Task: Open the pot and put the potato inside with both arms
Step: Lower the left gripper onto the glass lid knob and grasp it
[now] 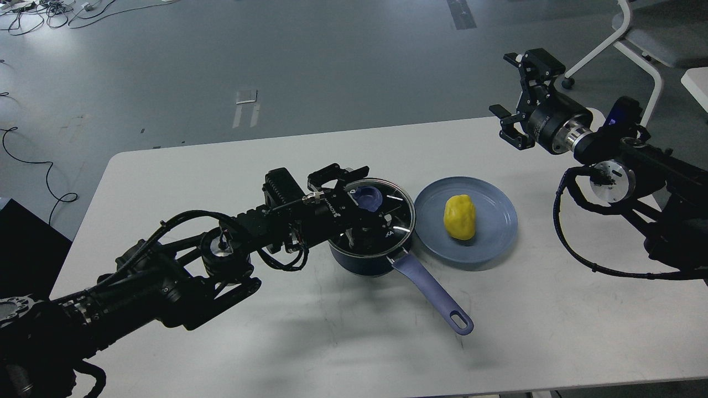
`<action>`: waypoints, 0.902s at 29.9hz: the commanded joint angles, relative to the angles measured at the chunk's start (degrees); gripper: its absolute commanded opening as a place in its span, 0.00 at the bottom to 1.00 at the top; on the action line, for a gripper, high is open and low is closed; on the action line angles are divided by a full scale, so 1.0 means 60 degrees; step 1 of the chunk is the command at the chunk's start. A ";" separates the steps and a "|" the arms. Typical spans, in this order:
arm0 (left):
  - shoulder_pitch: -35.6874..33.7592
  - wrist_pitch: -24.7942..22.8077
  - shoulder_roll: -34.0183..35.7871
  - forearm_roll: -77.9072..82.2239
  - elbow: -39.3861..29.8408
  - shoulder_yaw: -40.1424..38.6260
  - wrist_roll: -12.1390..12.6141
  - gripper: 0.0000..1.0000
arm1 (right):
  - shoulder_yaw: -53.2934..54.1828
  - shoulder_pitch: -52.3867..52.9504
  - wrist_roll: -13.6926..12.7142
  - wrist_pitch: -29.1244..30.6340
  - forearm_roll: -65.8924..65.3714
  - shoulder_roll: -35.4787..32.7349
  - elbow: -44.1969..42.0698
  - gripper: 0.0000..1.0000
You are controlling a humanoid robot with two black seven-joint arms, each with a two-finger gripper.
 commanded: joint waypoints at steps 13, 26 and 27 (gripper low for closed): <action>0.0341 0.0001 0.0041 -0.0118 0.0284 -0.0068 0.0000 0.98 | -0.0088 0.0097 0.0000 0.0012 -0.0014 -0.0014 -0.0014 1.00; 0.0355 0.0001 0.0158 -0.0162 0.0284 0.0005 0.0088 0.69 | -0.0117 0.0068 0.0000 -0.0002 -0.0029 -0.0028 -0.0029 1.00; 0.0355 0.0001 0.0173 -0.0162 0.0299 0.0005 0.0073 0.69 | -0.0117 0.0068 0.0000 -0.0002 -0.0029 -0.0028 -0.0029 1.00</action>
